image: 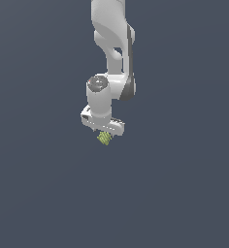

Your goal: Pick up the object and move it to a goal position.

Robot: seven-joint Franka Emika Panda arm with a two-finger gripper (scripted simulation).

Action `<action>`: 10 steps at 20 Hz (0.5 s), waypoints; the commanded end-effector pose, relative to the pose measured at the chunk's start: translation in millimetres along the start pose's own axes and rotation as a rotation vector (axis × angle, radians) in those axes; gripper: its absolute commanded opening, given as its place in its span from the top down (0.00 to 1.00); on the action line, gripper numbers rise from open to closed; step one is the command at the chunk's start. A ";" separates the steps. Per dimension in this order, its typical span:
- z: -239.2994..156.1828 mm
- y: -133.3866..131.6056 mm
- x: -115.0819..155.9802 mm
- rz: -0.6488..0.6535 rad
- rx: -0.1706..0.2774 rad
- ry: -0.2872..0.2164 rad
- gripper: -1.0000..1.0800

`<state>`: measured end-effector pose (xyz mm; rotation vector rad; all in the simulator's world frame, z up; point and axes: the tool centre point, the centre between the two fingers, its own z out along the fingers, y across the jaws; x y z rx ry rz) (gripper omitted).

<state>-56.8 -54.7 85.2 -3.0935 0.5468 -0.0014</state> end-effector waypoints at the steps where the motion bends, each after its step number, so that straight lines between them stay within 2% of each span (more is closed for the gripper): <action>1: 9.2 0.6 -0.8 0.001 0.000 -0.001 0.04; 10: 42.7 1.3 -1.3 0.005 0.000 -0.001 0.04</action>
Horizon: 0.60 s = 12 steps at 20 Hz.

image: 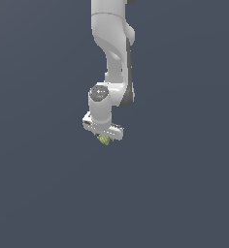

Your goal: Pick up the object and move it to a goal position.

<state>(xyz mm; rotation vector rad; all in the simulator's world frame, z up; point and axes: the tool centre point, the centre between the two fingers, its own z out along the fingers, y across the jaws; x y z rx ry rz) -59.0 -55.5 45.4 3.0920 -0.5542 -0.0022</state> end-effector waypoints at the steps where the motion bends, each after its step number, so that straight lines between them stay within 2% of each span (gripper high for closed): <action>1: 3.8 -0.3 0.7 0.000 0.000 0.001 0.04; 2: 4.0 -0.3 0.7 0.000 0.000 0.001 0.04; 3: 4.0 -0.3 0.7 0.000 0.000 0.001 1.00; 12: 4.0 -0.3 0.7 0.000 0.000 0.001 1.00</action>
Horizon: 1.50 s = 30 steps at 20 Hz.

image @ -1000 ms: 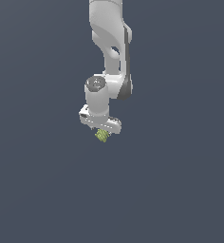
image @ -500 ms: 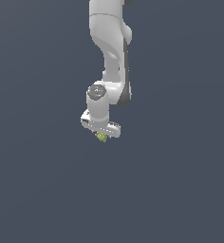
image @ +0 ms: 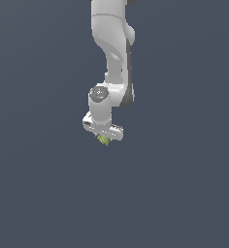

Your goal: Pick up the object and move it to a goal position.

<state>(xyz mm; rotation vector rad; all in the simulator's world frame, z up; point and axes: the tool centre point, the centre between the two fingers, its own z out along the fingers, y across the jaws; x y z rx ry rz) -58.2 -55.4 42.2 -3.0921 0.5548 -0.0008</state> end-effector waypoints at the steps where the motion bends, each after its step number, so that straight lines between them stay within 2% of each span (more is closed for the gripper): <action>1: 0.0 -0.1 0.4 0.000 0.000 0.001 1.00; 9: -2.1 -19.8 -16.1 0.000 0.000 0.001 1.00; 22: -11.1 -108.5 -87.6 0.000 0.000 0.000 1.00; 30: -13.8 -134.5 -106.5 0.000 0.000 0.000 1.00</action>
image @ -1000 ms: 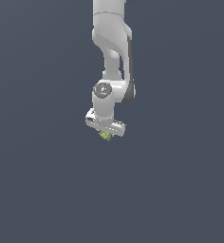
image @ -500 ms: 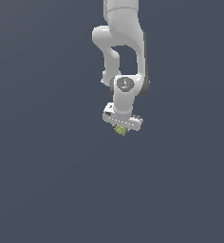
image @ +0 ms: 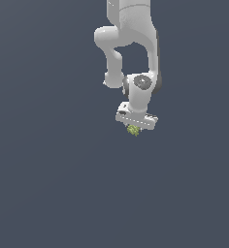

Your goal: Pick up the object and move it to a goal position.

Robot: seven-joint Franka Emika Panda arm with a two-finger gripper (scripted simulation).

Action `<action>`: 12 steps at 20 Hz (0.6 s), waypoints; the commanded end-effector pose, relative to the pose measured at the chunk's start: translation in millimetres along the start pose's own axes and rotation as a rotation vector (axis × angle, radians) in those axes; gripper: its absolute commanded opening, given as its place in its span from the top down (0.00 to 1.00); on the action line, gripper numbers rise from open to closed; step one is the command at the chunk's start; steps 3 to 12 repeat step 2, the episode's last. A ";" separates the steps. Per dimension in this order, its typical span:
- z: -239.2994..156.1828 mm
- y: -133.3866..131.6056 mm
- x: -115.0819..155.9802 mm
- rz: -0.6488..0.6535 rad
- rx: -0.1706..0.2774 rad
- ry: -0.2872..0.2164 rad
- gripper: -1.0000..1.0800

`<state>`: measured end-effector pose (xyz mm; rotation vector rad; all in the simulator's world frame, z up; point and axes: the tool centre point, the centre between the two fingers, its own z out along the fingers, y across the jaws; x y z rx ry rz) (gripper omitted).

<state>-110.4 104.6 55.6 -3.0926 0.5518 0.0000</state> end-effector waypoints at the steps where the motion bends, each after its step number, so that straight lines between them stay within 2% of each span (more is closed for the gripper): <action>1: -0.5 -3.5 -2.6 0.002 0.000 0.000 1.00; 12: -0.5 -3.8 -2.8 0.002 0.000 0.000 1.00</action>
